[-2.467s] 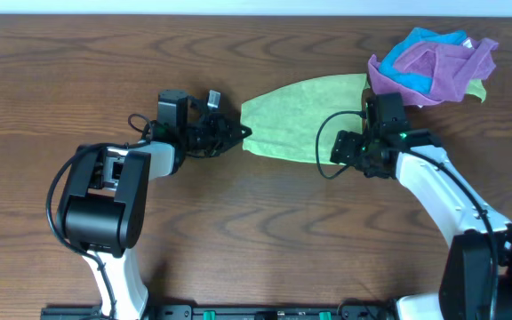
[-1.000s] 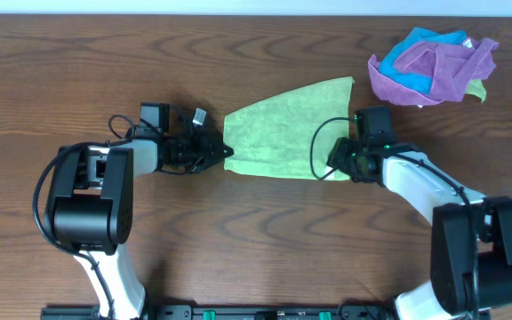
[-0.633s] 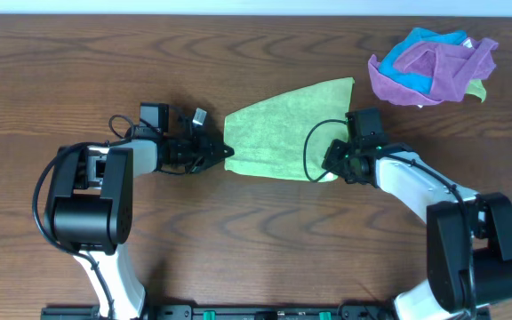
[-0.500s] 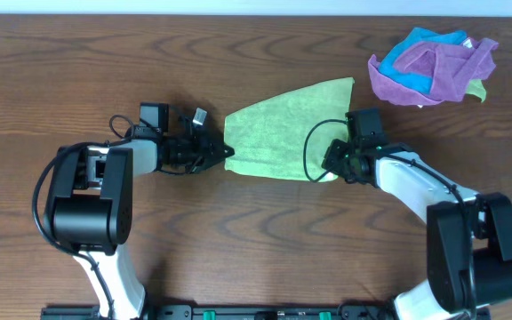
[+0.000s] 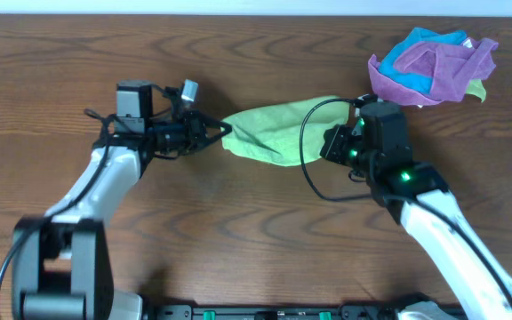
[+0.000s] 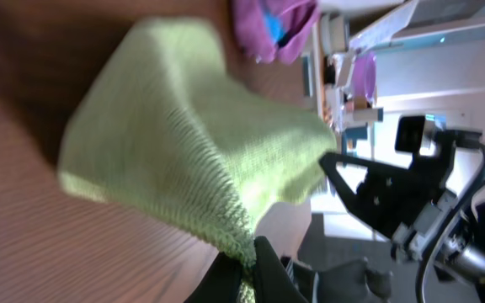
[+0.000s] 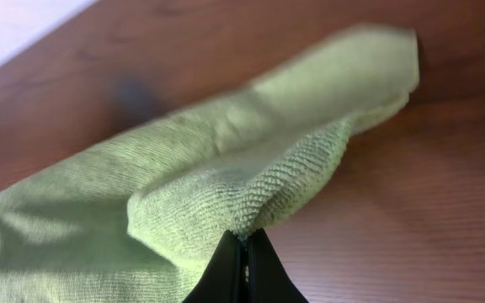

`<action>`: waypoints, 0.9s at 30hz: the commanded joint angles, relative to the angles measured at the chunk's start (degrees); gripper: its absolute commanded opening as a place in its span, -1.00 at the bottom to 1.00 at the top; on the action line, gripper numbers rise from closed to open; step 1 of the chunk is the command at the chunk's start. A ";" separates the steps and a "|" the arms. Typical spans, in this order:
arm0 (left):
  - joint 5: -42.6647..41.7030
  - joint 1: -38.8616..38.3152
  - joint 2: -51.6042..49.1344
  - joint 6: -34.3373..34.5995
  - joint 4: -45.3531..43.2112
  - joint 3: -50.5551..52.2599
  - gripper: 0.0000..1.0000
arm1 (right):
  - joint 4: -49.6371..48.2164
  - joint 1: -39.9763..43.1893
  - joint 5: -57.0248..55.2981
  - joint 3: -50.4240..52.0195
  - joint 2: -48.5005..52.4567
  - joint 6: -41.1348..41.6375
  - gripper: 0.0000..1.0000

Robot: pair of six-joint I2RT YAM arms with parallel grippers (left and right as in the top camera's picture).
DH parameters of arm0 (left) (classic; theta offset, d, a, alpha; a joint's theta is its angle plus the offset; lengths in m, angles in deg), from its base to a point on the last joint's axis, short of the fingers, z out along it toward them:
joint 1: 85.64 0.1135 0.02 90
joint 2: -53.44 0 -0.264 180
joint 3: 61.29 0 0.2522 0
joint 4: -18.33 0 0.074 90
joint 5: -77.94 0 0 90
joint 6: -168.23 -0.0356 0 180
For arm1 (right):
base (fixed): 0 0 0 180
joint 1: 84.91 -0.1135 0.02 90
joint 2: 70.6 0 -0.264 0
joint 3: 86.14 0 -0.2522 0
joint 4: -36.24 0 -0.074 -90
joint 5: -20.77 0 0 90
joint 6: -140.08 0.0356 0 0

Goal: Fold the cloth

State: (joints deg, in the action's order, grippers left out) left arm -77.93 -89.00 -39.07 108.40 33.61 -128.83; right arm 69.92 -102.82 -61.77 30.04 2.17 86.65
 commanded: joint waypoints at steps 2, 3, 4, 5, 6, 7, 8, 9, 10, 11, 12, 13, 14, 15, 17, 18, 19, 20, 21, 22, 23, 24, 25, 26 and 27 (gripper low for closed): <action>0.92 2.51 7.19 2.99 0.33 -0.39 -0.88 | 2.80 -1.03 -0.11 -0.26 -6.56 -0.37 -0.97; 0.90 3.06 8.41 3.32 0.59 -0.39 -0.88 | 3.76 -1.03 -0.11 -0.28 -7.69 -0.37 -0.97; 0.92 3.69 9.84 3.32 1.38 -0.39 -0.88 | 5.03 -1.05 -0.13 -0.28 -9.14 -0.37 -0.98; 0.87 4.31 11.17 3.30 2.45 -0.39 -0.88 | 5.95 -1.05 -0.11 -0.28 -10.19 -0.37 -0.97; 0.90 5.01 12.74 3.23 4.26 -0.39 -0.88 | 7.34 -1.11 -0.11 -0.31 -11.89 -0.35 -0.98; 0.87 5.40 13.73 3.02 5.60 -0.39 -0.89 | 7.96 -1.27 -0.11 -0.31 -12.72 -0.33 -0.97; 0.92 5.81 14.93 2.43 7.45 -0.39 -0.88 | 8.90 -1.60 -0.11 -0.31 -14.08 -0.31 -0.97; 0.92 6.03 15.93 1.64 9.05 -0.39 -0.88 | 9.75 -1.97 -0.11 -0.31 -15.26 -0.17 -0.98; 0.92 6.08 16.70 0.98 10.27 -0.39 -0.88 | 10.51 -2.34 -0.11 -0.31 -16.28 -0.13 -0.97; 0.98 6.08 17.57 0.50 11.63 -0.39 -0.88 | 11.47 -2.80 -0.11 -0.35 -17.44 0.33 -0.98; 1.07 6.08 18.34 0.17 13.00 -0.39 -0.89 | 12.61 -3.28 -0.13 -0.42 -18.58 0.87 -0.98; 1.40 6.05 19.02 -0.07 14.43 -0.39 -0.88 | 13.44 -3.67 -0.11 -0.46 -19.45 1.38 -0.97; 1.64 6.05 19.71 -0.59 16.06 -0.39 -0.88 | 14.51 -4.22 -0.13 -0.50 -20.39 1.92 -0.98; 1.84 6.05 20.31 -0.87 17.46 -0.39 -0.88 | 15.30 -4.66 -0.15 -0.50 -21.16 2.25 -0.97; 1.86 6.05 21.68 -2.34 20.72 -0.39 -0.89 | 16.96 -5.60 -0.15 -0.50 -22.67 2.60 -0.99; 1.88 6.05 22.29 -3.26 22.25 -0.39 -0.88 | 17.68 -6.01 -0.15 -0.50 -23.17 2.62 -0.97; 2.14 6.03 22.93 -3.93 23.80 -0.39 -0.88 | 18.40 -6.38 -0.13 -0.50 -23.47 2.75 -0.98; 2.54 6.01 23.43 -4.55 25.00 -0.39 -0.88 | 18.95 -6.64 -0.13 -0.50 -23.56 3.10 -0.97; 3.13 6.01 23.91 -4.98 26.14 -0.39 -0.88 | 19.39 -6.95 -0.15 -0.50 -23.58 3.26 -0.97; 4.11 6.01 24.41 -5.33 27.34 -0.39 -0.88 | 19.67 -7.26 -0.13 -0.50 -23.58 3.26 -0.97; 5.27 6.01 24.83 -5.66 28.33 -0.39 -0.88 | 19.71 -7.45 -0.20 -0.50 -23.58 3.26 -0.97; 6.25 6.01 25.07 -5.79 28.79 -0.39 -0.88 | 19.50 -7.56 -0.48 -0.50 -23.39 3.23 -0.98; 6.78 6.01 25.14 -5.79 28.85 -0.39 -0.88 | 19.02 -7.58 -1.44 -0.50 -23.04 3.23 -0.98; 7.76 5.97 25.14 -5.77 28.63 -0.39 -0.88 | 18.12 -7.56 -2.12 -0.50 -22.45 3.19 -0.97; 8.98 5.97 25.09 -5.77 28.28 -0.39 -0.88 | 16.98 -7.56 -2.64 -0.50 -21.73 2.84 -0.98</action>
State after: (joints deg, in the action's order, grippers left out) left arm -72.73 -83.16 -14.52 104.64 62.20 -128.83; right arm 88.22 -109.99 -62.21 30.04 -20.69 88.90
